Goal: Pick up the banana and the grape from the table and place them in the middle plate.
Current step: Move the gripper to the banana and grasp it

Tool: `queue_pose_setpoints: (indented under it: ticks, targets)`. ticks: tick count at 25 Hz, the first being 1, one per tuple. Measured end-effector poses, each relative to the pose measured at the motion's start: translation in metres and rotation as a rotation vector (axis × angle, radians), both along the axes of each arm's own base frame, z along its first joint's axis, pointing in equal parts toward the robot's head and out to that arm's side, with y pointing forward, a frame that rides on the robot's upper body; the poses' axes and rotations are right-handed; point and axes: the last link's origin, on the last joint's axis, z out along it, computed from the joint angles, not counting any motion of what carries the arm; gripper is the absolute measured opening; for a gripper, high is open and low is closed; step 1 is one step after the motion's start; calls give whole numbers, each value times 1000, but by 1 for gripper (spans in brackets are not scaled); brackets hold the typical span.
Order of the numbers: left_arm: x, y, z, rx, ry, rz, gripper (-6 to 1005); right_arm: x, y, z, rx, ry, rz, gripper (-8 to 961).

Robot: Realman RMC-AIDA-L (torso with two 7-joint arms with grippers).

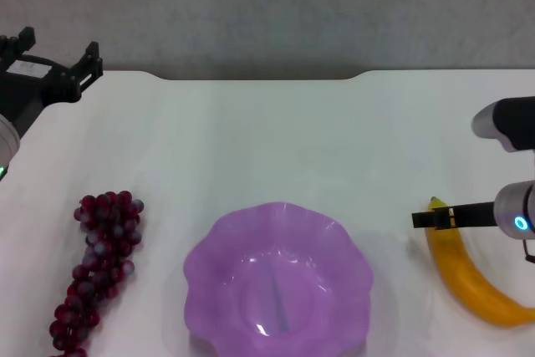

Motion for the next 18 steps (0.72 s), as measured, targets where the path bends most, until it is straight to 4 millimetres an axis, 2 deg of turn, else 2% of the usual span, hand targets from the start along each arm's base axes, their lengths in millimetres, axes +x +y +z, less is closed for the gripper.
queue_pose_setpoints:
  ticks: [7, 18]
  targets:
    - [-1, 0, 0, 1, -4, 2, 875, 1, -2, -6, -21, 9, -8, 813]
    - [-1, 0, 1, 3, -8, 6, 875, 9, 0, -9, -42, -10, -36, 752]
